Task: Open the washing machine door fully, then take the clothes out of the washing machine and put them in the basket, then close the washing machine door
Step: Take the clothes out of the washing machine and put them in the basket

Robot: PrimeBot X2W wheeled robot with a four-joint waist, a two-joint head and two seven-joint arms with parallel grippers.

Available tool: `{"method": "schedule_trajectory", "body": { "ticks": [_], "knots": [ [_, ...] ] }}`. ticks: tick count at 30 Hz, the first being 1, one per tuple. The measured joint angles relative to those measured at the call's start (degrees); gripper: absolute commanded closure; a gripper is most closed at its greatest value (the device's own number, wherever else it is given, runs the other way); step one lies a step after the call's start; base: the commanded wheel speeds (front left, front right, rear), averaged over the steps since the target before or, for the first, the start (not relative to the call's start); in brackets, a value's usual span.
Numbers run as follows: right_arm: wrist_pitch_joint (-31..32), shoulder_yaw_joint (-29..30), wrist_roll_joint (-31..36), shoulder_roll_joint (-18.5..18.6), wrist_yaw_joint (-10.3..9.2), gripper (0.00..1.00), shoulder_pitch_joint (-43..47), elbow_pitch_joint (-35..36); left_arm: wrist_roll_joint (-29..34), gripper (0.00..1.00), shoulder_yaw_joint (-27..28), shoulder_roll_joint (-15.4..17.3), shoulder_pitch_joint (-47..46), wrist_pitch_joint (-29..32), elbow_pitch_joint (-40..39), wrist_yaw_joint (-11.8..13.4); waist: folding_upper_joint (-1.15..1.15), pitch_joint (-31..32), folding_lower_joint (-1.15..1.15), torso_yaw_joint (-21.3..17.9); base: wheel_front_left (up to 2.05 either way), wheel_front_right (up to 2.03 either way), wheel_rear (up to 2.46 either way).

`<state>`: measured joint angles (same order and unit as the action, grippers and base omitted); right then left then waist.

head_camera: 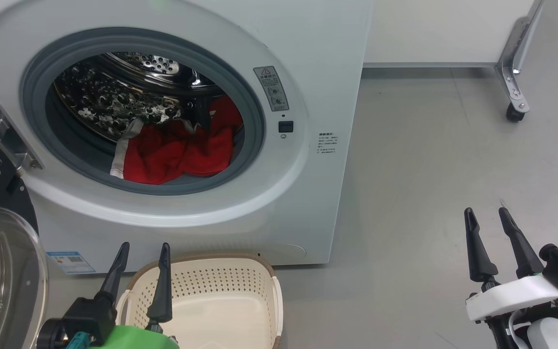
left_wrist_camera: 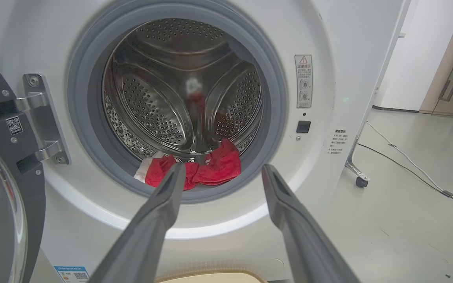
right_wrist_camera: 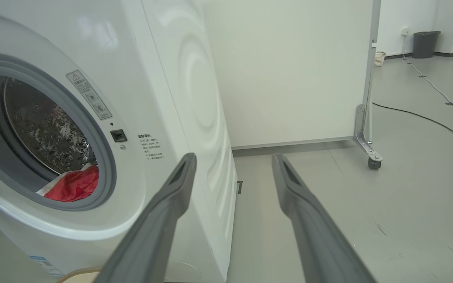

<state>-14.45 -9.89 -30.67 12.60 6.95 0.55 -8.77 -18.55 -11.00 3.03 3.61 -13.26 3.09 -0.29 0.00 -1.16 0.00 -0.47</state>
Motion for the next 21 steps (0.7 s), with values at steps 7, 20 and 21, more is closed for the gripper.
{"method": "schedule_trajectory", "body": {
  "ticks": [7, 20, 21],
  "knots": [
    [0.0, 0.0, 0.0, 0.0, 0.00, 0.00, 0.0, -0.1, 0.0, 0.00, -0.1, 0.0, 0.0, 0.0, 0.0, 0.0, 0.00, -0.1, 0.00, 0.1, 0.00, 0.00, 0.00],
    [0.0, 0.0, 0.0, -0.1, 0.02, 0.00, 0.0, -0.1, 0.2, 0.00, -0.1, 0.1, 0.0, 0.0, 0.0, 0.0, 0.00, -0.4, 0.00, 0.1, 0.00, 0.00, 0.00],
    [0.0, 0.0, 0.0, -0.1, 0.02, 0.00, 0.0, -0.1, 0.2, 0.00, -0.1, 0.1, 0.0, 0.0, 0.0, 0.0, 0.00, -0.4, 0.00, 0.1, 0.00, 0.00, 0.00]
  ]
}}
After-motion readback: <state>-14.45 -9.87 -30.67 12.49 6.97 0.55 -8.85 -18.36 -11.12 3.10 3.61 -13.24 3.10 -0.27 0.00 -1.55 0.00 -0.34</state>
